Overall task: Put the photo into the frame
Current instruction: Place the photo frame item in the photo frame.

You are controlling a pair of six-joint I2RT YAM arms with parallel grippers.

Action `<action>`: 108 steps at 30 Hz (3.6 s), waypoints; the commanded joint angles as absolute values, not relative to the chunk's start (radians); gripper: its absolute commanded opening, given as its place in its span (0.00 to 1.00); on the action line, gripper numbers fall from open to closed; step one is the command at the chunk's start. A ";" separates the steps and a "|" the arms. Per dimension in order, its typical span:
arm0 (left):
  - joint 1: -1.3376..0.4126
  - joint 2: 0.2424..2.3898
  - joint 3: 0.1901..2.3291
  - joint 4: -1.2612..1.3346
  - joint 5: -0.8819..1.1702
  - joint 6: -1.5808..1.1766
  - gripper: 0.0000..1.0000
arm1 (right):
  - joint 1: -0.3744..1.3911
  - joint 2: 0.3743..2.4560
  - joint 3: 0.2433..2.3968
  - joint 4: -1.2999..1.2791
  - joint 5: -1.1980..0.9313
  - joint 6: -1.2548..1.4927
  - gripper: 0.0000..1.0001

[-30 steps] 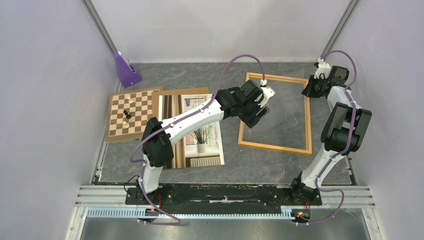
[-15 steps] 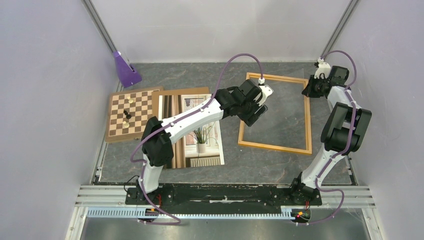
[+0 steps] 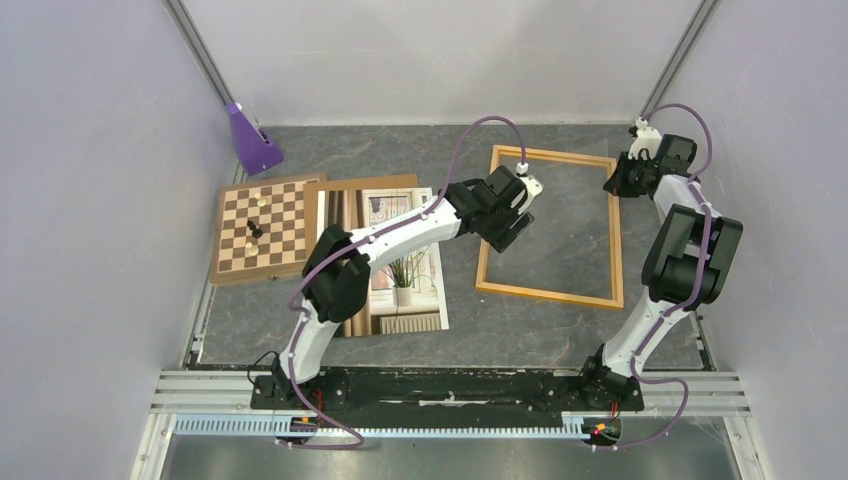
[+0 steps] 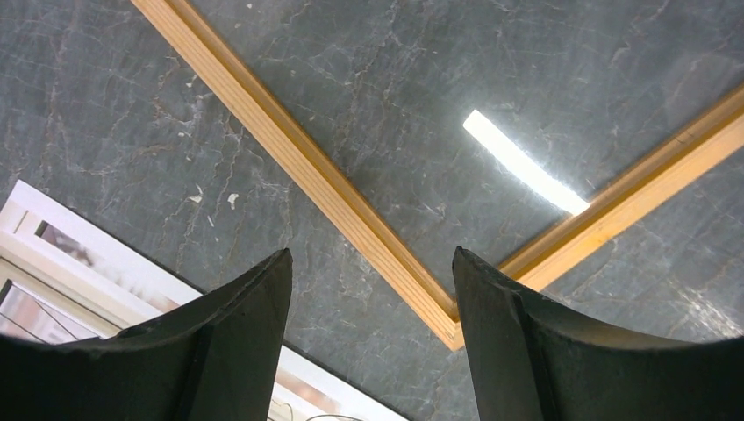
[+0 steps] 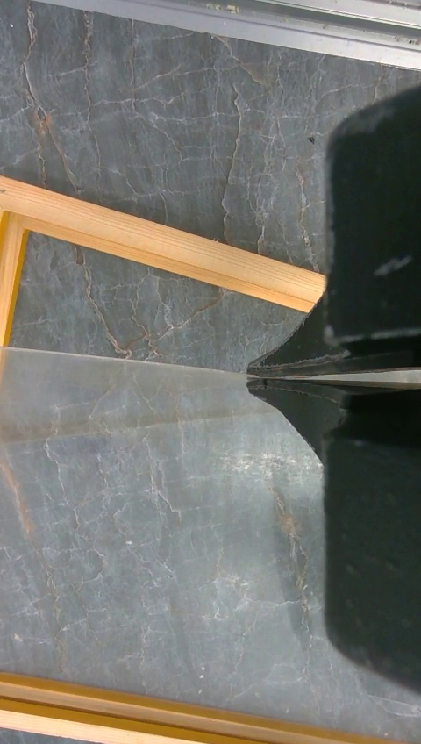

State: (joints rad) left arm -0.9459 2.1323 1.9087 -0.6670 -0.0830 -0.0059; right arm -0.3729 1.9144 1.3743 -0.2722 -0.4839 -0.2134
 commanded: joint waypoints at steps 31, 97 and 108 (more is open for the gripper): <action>-0.787 2.057 1.858 -0.583 -0.074 -0.055 0.74 | -0.365 1.845 1.304 -0.126 -0.519 -0.167 0.00; -1.041 2.637 2.385 -0.256 0.093 0.122 0.76 | -0.345 1.907 1.250 -0.057 -0.439 -0.158 0.00; -1.042 2.658 2.416 -0.261 0.134 0.119 0.76 | -0.345 1.919 1.250 -0.058 -0.424 -0.156 0.02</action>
State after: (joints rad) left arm -1.0409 2.6568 2.3638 -0.3019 0.1123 0.0883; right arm -0.3550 1.9015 1.2522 -0.0803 -0.4477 -0.1482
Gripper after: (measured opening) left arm 0.762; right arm 0.012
